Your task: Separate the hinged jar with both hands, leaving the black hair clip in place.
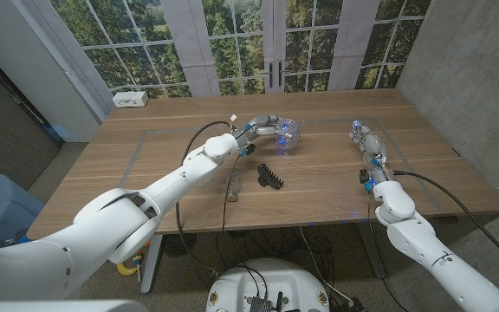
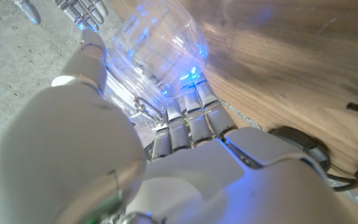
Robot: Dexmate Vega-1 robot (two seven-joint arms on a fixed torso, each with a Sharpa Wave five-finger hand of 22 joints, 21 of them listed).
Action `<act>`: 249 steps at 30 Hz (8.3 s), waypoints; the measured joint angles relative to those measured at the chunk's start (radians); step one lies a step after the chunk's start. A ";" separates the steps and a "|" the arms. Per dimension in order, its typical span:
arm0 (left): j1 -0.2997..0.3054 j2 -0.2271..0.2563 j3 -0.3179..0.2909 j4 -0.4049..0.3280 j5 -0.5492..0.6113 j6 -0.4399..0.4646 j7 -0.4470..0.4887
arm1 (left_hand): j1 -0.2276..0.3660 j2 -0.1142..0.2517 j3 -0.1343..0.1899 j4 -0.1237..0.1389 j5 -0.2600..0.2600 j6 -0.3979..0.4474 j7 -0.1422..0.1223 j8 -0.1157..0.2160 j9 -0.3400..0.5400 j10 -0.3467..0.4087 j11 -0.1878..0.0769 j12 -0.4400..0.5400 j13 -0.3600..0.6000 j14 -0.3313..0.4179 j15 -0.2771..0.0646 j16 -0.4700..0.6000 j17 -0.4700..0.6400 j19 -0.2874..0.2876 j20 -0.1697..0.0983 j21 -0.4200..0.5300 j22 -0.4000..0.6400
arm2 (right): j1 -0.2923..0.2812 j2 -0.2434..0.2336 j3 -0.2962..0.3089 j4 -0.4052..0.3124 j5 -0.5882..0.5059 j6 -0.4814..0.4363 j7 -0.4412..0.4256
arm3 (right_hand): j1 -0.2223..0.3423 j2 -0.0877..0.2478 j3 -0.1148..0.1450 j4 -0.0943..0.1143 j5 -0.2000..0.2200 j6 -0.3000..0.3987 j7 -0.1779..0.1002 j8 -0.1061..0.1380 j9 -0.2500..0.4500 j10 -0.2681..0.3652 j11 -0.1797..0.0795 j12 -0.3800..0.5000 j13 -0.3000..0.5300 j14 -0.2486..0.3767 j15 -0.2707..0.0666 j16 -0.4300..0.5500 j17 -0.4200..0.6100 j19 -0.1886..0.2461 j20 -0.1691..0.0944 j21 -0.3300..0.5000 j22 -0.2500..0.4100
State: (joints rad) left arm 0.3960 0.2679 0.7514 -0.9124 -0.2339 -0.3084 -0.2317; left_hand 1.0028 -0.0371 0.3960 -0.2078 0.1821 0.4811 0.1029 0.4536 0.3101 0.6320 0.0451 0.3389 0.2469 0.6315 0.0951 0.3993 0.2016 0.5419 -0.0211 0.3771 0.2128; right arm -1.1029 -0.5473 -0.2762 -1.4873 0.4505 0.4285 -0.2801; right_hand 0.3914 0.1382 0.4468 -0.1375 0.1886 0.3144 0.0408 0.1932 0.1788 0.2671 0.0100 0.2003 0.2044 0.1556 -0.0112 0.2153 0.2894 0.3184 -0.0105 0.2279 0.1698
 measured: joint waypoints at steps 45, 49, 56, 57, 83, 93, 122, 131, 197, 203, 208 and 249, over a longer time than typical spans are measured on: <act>-0.099 0.079 -0.066 -0.017 -0.239 0.124 -0.476 | 0.000 0.000 0.003 -0.002 0.004 0.001 0.001 0.000 0.001 0.000 0.000 0.000 0.000 0.001 0.001 0.000 0.000 -0.016 0.005 0.023 0.000 | -0.066 -0.006 -0.084 -0.283 -0.672 -0.332 -0.488 | 0.139 0.024 0.029 -0.039 0.020 0.093 -0.050 0.022 0.005 0.093 -0.036 0.030 0.017 0.140 -0.030 0.081 0.029 0.118 0.046 0.024 0.014; -0.106 0.077 -0.074 -0.002 -0.251 0.129 -0.497 | 0.000 0.000 0.002 -0.002 0.007 0.001 0.001 0.000 0.001 0.000 0.000 0.000 0.000 0.001 0.001 0.000 0.000 -0.019 0.003 0.025 0.000 | -0.066 -0.004 -0.089 -0.288 -0.724 -0.359 -0.524 | 0.151 0.012 0.034 -0.043 0.020 0.097 -0.054 0.023 0.010 0.103 -0.035 0.030 0.022 0.143 -0.030 0.090 0.032 0.128 0.050 0.028 0.015; -0.117 0.061 -0.095 0.044 -0.288 0.138 -0.559 | 0.000 0.000 0.002 -0.002 0.007 0.001 0.001 0.000 0.001 0.000 0.000 0.000 0.000 0.001 0.001 0.000 0.000 -0.023 0.003 0.034 0.000 | -0.064 0.002 -0.110 -0.298 -0.809 -0.405 -0.588 | 0.247 -0.035 0.035 -0.053 0.020 0.156 -0.066 0.041 0.010 0.165 -0.050 0.059 0.037 0.197 -0.032 0.125 0.050 0.166 0.048 0.043 0.019; -0.118 0.060 -0.097 0.048 -0.288 0.138 -0.559 | 0.000 0.000 0.002 -0.002 0.007 0.001 0.001 0.000 0.001 0.000 0.000 0.000 0.000 0.001 0.001 0.000 0.000 -0.023 0.003 0.034 0.000 | -0.064 0.002 -0.110 -0.298 -0.817 -0.409 -0.596 | 0.269 -0.037 0.035 -0.053 0.020 0.166 -0.067 0.043 0.010 0.175 -0.053 0.063 0.039 0.206 -0.032 0.133 0.054 0.175 0.046 0.043 0.019; -0.206 -0.052 -0.161 0.319 -0.414 0.137 -0.841 | 0.000 0.000 0.003 -0.003 0.011 0.001 0.001 0.000 0.001 0.000 0.000 0.000 0.000 0.001 0.001 0.000 0.000 -0.027 0.001 0.049 -0.002 | -0.031 0.132 -0.166 -0.213 -1.135 -0.454 -0.807 | 0.508 -0.190 -0.050 -0.038 0.005 0.416 -0.152 0.134 0.019 0.399 -0.153 0.170 0.155 0.320 -0.035 0.288 0.183 0.259 0.011 0.090 0.031; -0.215 -0.078 -0.183 0.365 -0.430 0.161 -0.888 | 0.000 0.000 0.003 -0.003 0.011 0.001 0.001 0.000 0.001 0.000 0.000 0.000 0.000 0.001 0.001 0.004 0.000 -0.027 0.001 0.057 -0.001 | -0.043 0.175 -0.143 -0.195 -1.239 -0.434 -0.826 | 0.527 -0.209 -0.067 -0.036 0.005 0.430 -0.166 0.140 0.019 0.405 -0.158 0.175 0.173 0.320 -0.035 0.303 0.204 0.262 0.009 0.095 0.033; -0.218 -0.130 -0.200 0.403 -0.443 0.224 -0.940 | 0.009 -0.009 0.003 -0.003 0.014 0.009 0.009 0.000 0.003 0.006 0.006 0.000 0.000 0.001 0.001 0.011 0.000 -0.032 -0.004 0.078 -0.002 | -0.049 0.260 -0.086 -0.139 -1.408 -0.353 -0.836 | 0.621 -0.218 -0.080 -0.032 0.027 0.530 -0.199 0.181 0.019 0.502 -0.198 0.236 0.238 0.377 -0.039 0.351 0.266 0.274 -0.019 0.113 0.033; -0.229 -0.151 -0.201 0.437 -0.443 0.232 -0.952 | 0.009 -0.009 0.003 -0.003 0.014 0.010 0.010 0.000 0.005 0.009 0.009 0.000 0.000 0.001 0.001 0.016 0.000 -0.032 -0.004 0.082 -0.001 | -0.040 0.312 -0.044 -0.099 -1.470 -0.293 -0.837 | 0.630 -0.209 -0.080 -0.032 0.034 0.534 -0.202 0.183 0.019 0.507 -0.203 0.244 0.248 0.386 -0.037 0.351 0.271 0.274 -0.018 0.113 0.033; -0.071 0.053 -0.118 -0.067 -0.362 0.402 -0.687 | 0.028 -0.028 0.022 -0.022 0.018 0.023 0.023 0.000 0.072 0.059 0.024 0.041 -0.004 0.071 -0.036 0.081 0.009 -0.005 -0.027 0.159 0.007 | 0.027 0.724 0.402 0.094 -1.852 0.220 -0.838 | 0.689 -0.068 -0.081 -0.012 0.006 0.767 -0.185 0.281 0.017 0.717 -0.199 0.381 0.391 0.592 -0.068 0.415 0.399 0.318 -0.047 0.205 0.051; -0.055 0.095 -0.099 -0.177 -0.360 0.414 -0.644 | 0.032 -0.032 0.022 -0.022 0.018 0.027 0.027 0.000 0.073 0.063 0.027 0.041 -0.004 0.071 -0.036 0.086 0.009 -0.005 -0.027 0.167 0.008 | 0.026 0.720 0.402 0.094 -1.847 0.225 -0.838 | 0.689 -0.069 -0.081 -0.012 0.006 0.768 -0.186 0.281 0.016 0.717 -0.199 0.381 0.395 0.591 -0.068 0.411 0.404 0.317 -0.047 0.209 0.051; -0.046 0.122 -0.088 -0.238 -0.360 0.423 -0.610 | 0.032 -0.032 0.021 -0.021 0.018 0.028 0.028 0.000 0.073 0.063 0.027 0.041 -0.004 0.071 -0.036 0.091 0.009 -0.005 -0.027 0.169 0.013 | 0.021 0.712 0.395 0.092 -1.836 0.226 -0.837 | 0.689 -0.069 -0.085 -0.016 0.000 0.749 -0.196 0.271 0.015 0.689 -0.198 0.372 0.401 0.591 -0.067 0.387 0.404 0.317 -0.047 0.216 0.051; 0.080 0.256 -0.075 -0.505 -0.191 0.333 -0.201 | 0.031 -0.031 0.018 -0.018 0.022 0.030 0.030 0.000 0.075 0.069 0.032 0.041 -0.004 0.079 -0.029 0.069 0.016 -0.055 -0.019 0.220 0.024 | 0.003 0.155 -0.077 -0.125 -0.842 -0.076 -0.491 | 0.297 0.010 -0.104 0.103 0.033 0.307 -0.076 0.027 0.024 0.238 -0.046 0.024 0.264 0.248 -0.035 0.095 0.304 0.120 -0.036 0.249 0.030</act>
State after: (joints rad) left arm 0.4762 0.5242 0.6767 -1.4174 -0.4251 0.0243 -0.4324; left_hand 1.0338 -0.0680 0.4142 -0.2259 0.2038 0.5112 0.1329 0.4536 0.3850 0.7006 0.0776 0.3796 0.2425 0.7103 0.0657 0.4684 0.2172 0.4872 -0.0399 0.5967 0.2370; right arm -1.0997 -0.3921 -0.3536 -1.6122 -0.3914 0.3521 -0.7713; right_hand 0.6886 0.1485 0.3423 -0.0343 0.2218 0.6213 -0.0356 0.2202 0.2024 0.5048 -0.0356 0.2245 0.4680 0.4039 -0.0460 0.3101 0.5936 0.4386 -0.0463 0.4773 0.1996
